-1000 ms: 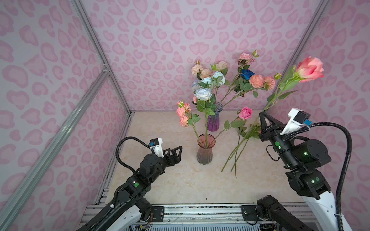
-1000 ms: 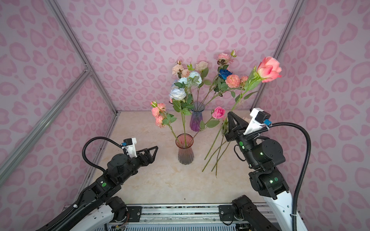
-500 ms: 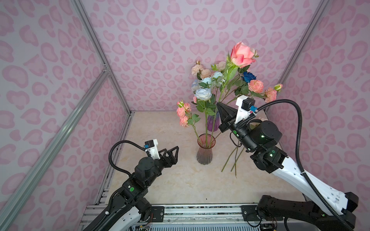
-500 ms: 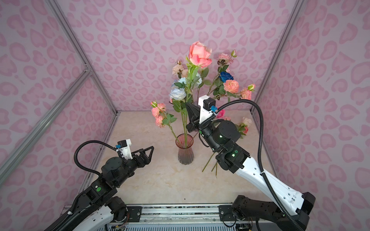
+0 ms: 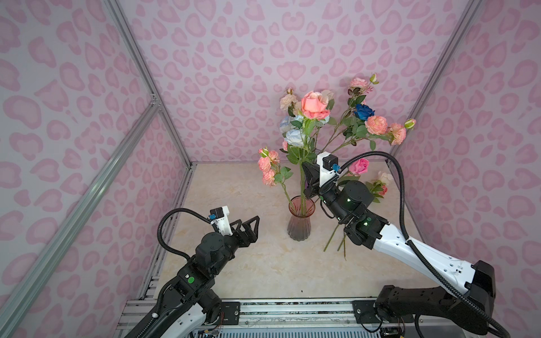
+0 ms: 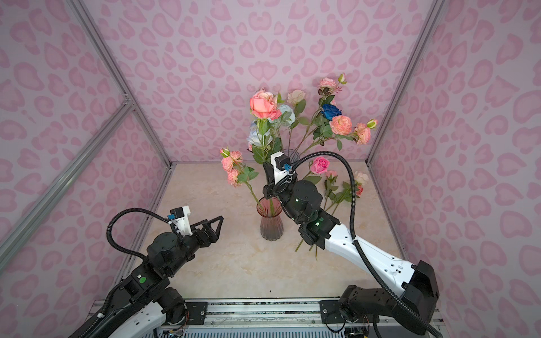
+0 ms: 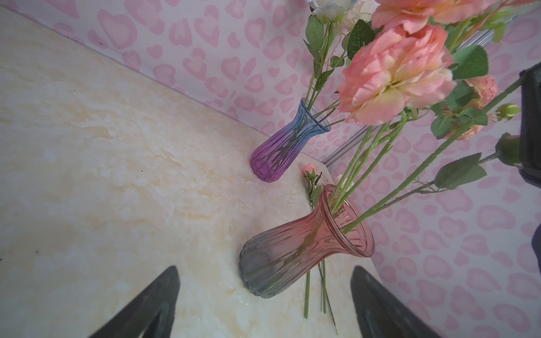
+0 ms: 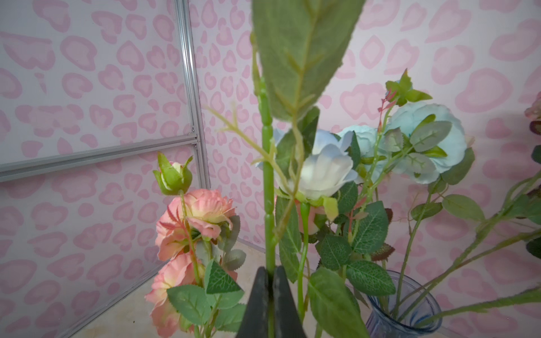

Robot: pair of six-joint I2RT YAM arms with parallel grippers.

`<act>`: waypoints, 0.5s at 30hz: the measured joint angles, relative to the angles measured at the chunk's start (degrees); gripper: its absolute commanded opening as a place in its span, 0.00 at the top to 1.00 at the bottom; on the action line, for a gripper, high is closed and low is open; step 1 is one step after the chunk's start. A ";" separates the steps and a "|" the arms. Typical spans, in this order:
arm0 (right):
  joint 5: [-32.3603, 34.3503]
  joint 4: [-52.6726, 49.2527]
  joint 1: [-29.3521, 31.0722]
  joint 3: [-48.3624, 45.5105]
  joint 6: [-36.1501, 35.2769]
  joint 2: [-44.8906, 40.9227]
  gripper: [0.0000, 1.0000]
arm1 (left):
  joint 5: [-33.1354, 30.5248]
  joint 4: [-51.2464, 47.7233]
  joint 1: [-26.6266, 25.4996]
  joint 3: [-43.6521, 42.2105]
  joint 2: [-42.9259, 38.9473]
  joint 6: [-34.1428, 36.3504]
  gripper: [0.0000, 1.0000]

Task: Arrange the flowers into the vase
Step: 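Carry the pink rose over the red vase and lower its stem in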

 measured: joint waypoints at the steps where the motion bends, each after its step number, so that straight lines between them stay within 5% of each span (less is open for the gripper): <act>1: -0.02 -0.15 0.55 -0.76 -0.02 -0.13 0.95 | -0.15 0.00 0.00 -0.09 0.00 0.02 0.08; 15: 1.55 -3.13 2.64 -9.03 3.17 -2.91 0.83 | -0.09 0.31 0.04 -0.81 2.03 -0.11 0.08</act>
